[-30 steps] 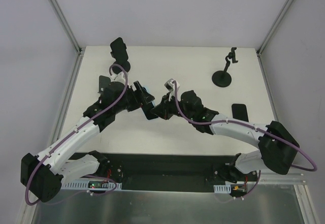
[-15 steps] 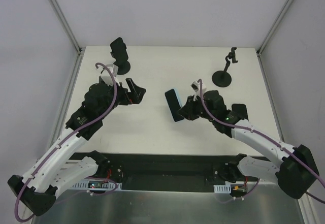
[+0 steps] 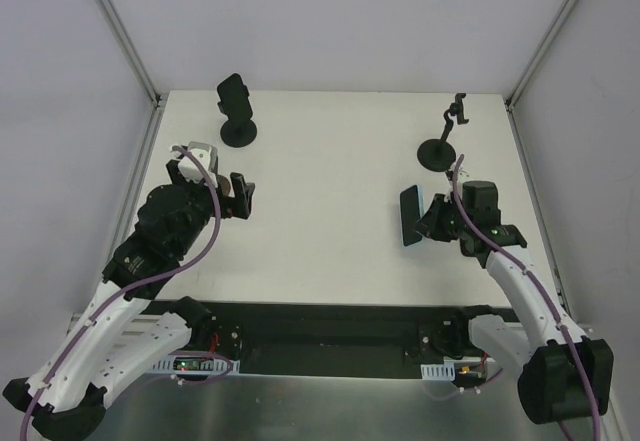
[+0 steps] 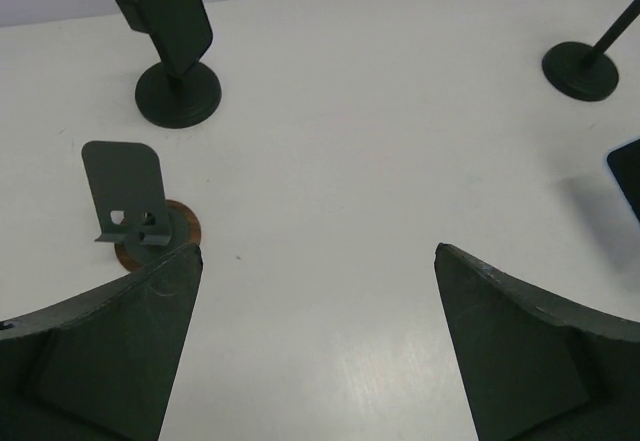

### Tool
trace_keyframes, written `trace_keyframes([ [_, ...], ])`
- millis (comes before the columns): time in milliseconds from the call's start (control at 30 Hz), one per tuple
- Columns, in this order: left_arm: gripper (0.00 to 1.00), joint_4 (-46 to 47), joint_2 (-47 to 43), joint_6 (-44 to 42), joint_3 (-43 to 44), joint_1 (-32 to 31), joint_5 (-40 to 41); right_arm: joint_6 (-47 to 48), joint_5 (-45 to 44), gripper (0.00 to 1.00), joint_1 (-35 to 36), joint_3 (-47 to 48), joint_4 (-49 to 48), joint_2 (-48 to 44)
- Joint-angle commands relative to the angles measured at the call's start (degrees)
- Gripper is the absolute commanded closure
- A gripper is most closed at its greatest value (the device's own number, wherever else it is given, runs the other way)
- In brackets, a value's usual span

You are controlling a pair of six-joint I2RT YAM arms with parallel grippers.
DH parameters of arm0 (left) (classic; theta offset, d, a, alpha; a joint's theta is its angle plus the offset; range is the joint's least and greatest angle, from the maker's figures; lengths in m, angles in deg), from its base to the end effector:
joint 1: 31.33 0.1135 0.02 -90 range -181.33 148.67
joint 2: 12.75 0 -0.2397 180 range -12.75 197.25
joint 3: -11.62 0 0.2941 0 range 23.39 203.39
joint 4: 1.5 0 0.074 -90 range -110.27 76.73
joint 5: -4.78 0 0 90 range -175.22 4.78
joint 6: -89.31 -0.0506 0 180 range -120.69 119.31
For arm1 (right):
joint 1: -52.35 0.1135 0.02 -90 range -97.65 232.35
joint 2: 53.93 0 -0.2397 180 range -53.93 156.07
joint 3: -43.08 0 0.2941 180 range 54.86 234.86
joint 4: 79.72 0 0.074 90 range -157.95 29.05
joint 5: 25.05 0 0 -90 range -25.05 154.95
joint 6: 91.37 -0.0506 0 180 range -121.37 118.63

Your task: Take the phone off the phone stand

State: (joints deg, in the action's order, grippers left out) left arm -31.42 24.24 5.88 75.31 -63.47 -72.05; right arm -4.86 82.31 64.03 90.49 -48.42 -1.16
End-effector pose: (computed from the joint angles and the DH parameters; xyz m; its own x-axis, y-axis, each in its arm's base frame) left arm 0.1876 -0.1043 0.3829 -0.0845 -0.0785 -0.9933 0.3178 0.9427 -0.1015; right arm 0.2573 0.0686 0.2039 -0.6096 -0.0667 -0.7899 -0.3912 0.8919 0.2267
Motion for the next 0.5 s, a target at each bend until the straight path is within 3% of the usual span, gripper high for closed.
trace_keyframes([
  [0,0.01,-1.27,-1.48,-4.28,-3.58,0.59,4.85,1.64,7.06,0.99,-5.87,2.15,2.80,2.85],
  [467,0.01,-1.18,-4.20,-7.97,-7.45,0.76,9.15,1.90,6.81,0.99,-15.20,3.73,4.02,15.86],
])
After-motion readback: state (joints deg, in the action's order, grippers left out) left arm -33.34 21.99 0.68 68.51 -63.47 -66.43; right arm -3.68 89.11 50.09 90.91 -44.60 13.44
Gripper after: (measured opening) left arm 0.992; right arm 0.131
